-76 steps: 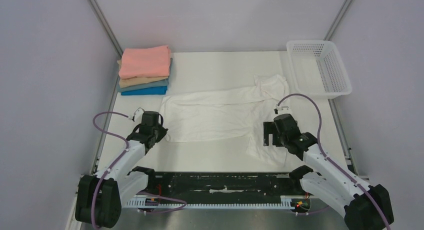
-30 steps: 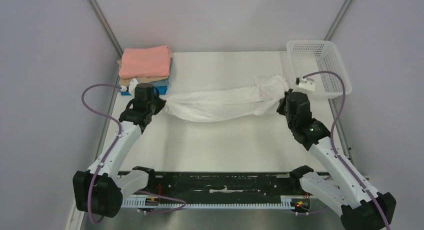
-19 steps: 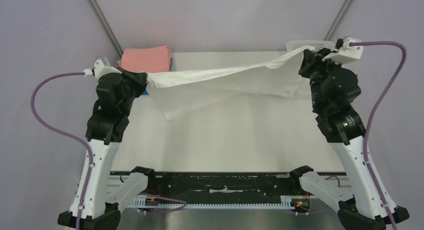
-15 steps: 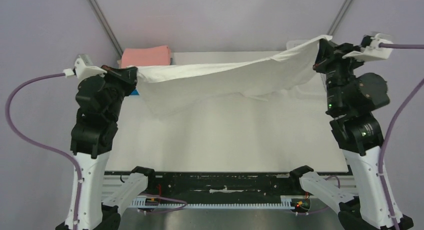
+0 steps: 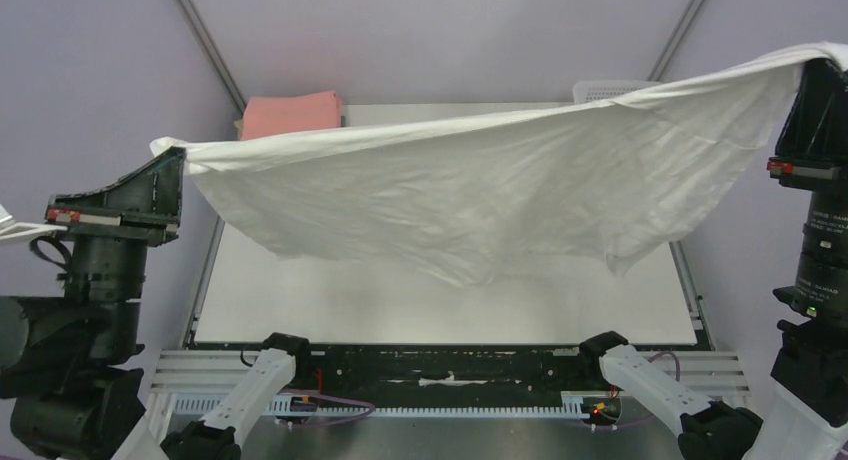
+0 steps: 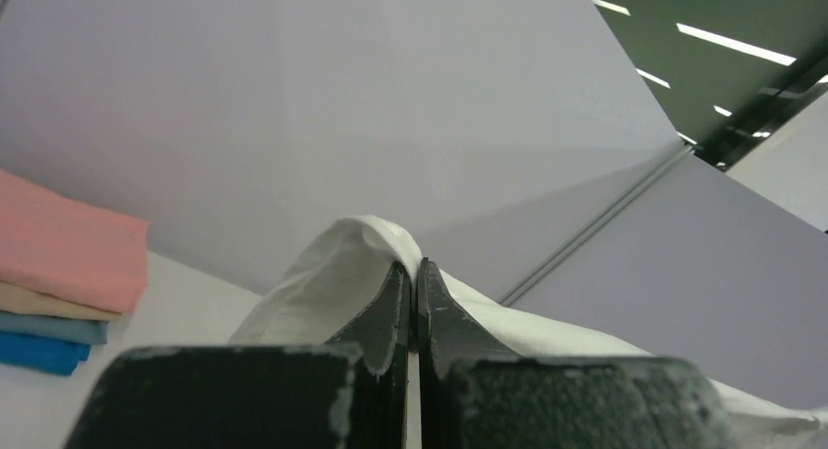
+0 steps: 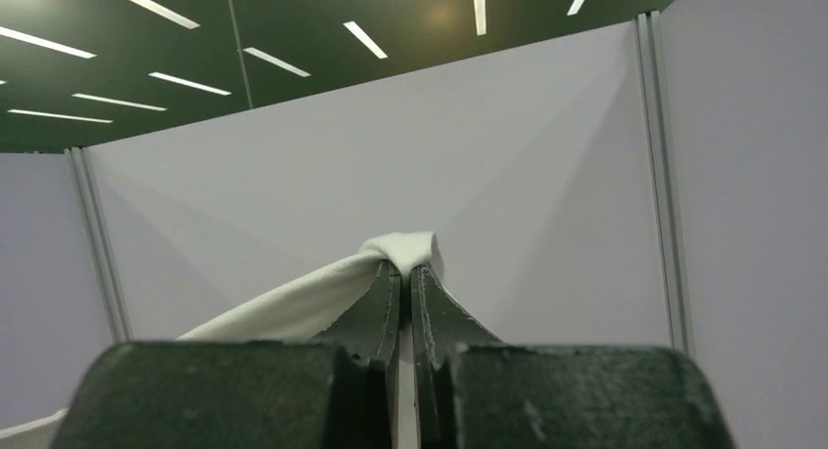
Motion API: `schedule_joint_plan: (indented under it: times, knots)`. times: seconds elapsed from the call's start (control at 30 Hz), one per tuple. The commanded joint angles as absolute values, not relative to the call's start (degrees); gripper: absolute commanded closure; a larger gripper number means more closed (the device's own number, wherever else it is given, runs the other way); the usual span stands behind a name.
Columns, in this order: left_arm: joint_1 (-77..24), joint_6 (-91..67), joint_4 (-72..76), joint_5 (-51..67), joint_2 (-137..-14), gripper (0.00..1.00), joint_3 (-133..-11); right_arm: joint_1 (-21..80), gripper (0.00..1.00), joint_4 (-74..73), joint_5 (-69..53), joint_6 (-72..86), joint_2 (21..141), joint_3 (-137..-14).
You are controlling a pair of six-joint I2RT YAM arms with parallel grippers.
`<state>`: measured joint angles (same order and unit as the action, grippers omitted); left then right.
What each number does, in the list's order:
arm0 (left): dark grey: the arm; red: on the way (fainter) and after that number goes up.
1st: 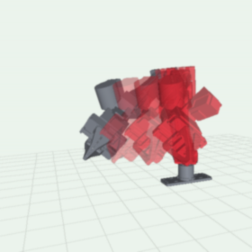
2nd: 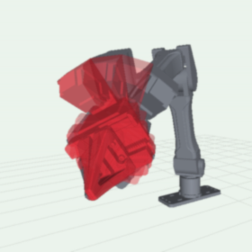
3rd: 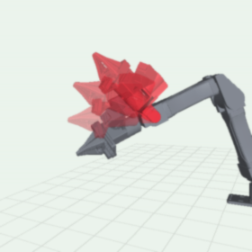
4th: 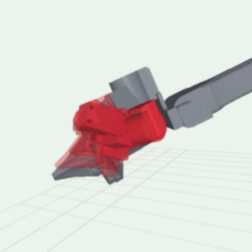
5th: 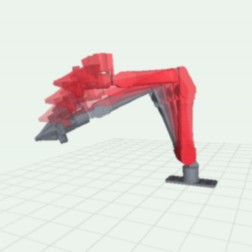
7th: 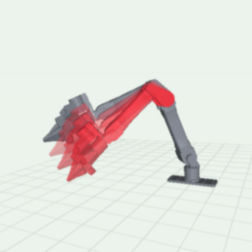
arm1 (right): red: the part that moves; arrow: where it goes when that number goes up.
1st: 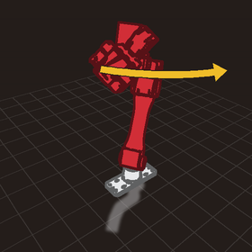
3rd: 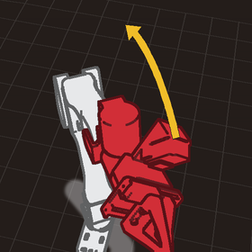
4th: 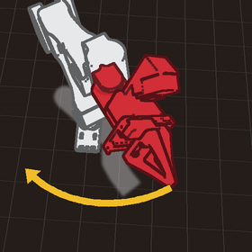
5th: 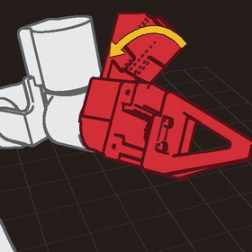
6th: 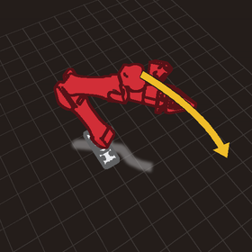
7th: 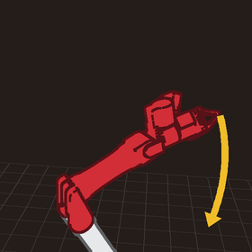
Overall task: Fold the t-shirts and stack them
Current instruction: Flatten out the tshirt
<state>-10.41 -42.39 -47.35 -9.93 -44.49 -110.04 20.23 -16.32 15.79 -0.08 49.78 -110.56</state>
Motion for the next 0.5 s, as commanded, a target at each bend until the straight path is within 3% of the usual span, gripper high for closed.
schedule_joint_plan:
  times: [0.0, 0.2, 0.47]
  knots:
    - [-10.3, -38.7, -50.5, -10.0, -45.0, 0.98, -112.2, 19.9, 1.0, -13.8, 14.6, -3.3, 50.4, -113.5]
    - [-10.3, -39.0, -50.0, -9.7, -48.5, 0.98, -108.6, 20.0, 1.0, -13.4, 17.4, -5.7, 54.3, -111.2]
    - [-10.3, -41.3, -42.8, -13.8, -57.2, 0.98, -86.5, 19.9, 1.0, -3.6, 25.9, -11.1, 63.4, -88.9]
